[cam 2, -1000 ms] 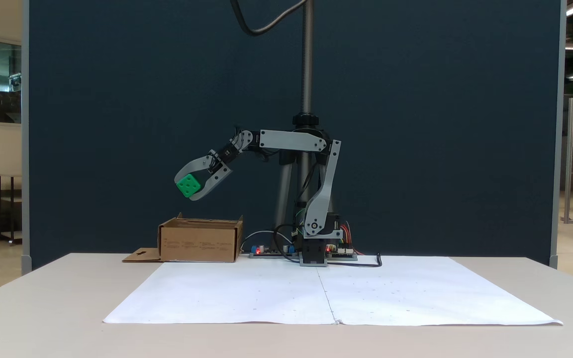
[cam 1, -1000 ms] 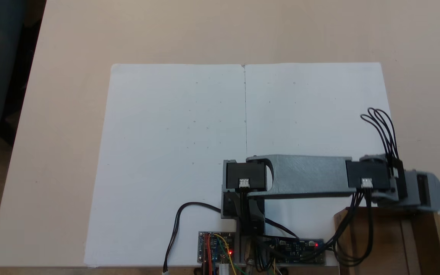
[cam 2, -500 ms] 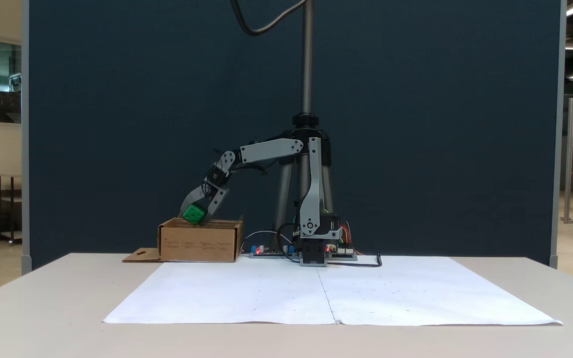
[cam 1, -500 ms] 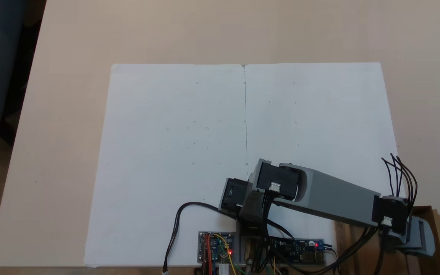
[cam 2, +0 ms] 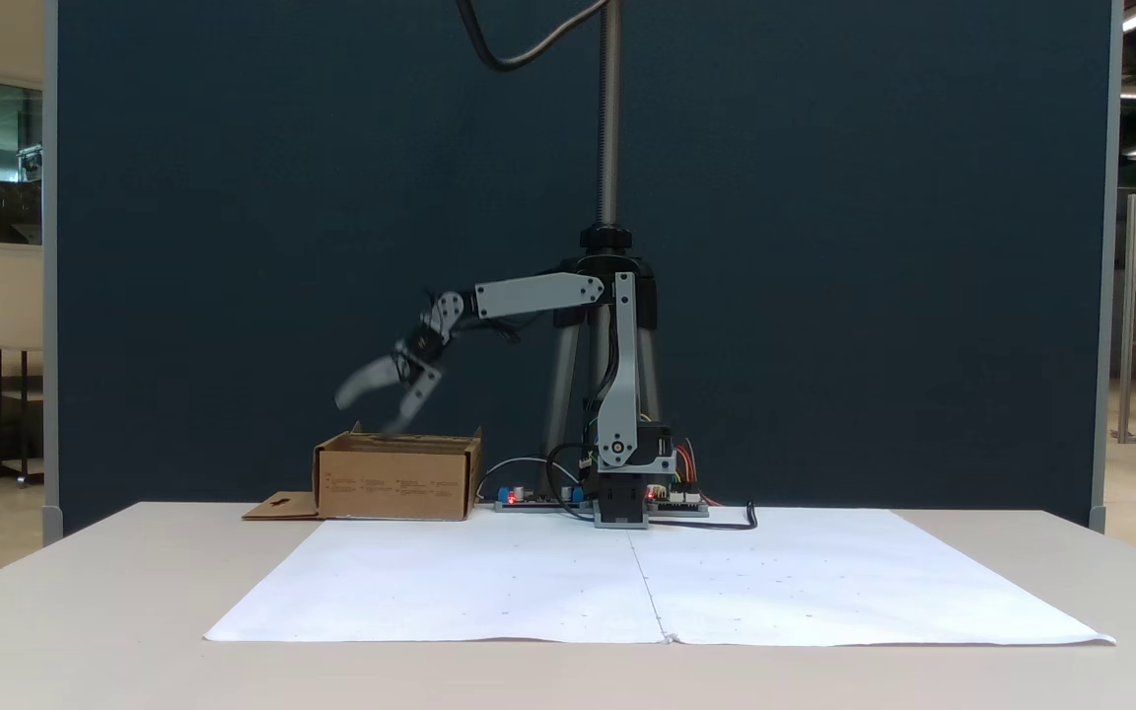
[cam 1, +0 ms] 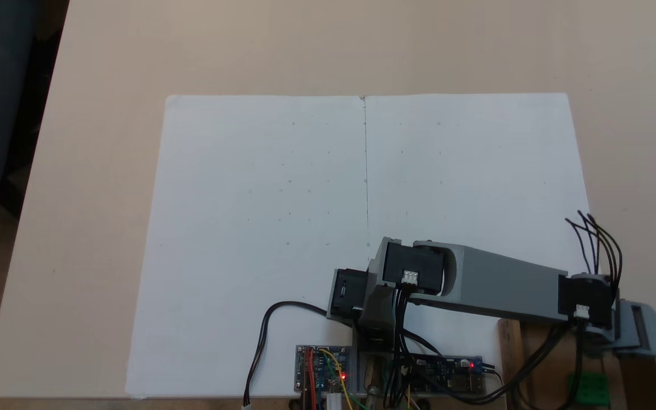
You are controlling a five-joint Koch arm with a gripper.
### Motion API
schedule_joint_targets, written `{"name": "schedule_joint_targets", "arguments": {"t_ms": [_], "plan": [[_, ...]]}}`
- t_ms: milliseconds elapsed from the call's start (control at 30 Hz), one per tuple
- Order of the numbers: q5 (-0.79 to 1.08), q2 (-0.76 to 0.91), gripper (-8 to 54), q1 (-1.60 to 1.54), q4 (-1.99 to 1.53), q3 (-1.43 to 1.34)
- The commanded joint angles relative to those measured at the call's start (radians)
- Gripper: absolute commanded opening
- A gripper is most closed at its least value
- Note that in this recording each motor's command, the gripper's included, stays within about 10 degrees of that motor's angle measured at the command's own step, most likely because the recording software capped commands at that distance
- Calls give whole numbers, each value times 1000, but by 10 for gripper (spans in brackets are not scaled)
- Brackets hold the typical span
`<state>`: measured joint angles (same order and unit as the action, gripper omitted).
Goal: Grasp a green dice and put it in the bin.
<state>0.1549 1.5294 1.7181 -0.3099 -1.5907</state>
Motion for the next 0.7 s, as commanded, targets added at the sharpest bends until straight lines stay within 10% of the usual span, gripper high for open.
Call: {"name": "schedule_joint_targets", "arguments": {"t_ms": [0, 667], "plan": [[-143, 71, 346, -35, 18, 120], [-302, 411, 438, -1049, 17, 149]]}}
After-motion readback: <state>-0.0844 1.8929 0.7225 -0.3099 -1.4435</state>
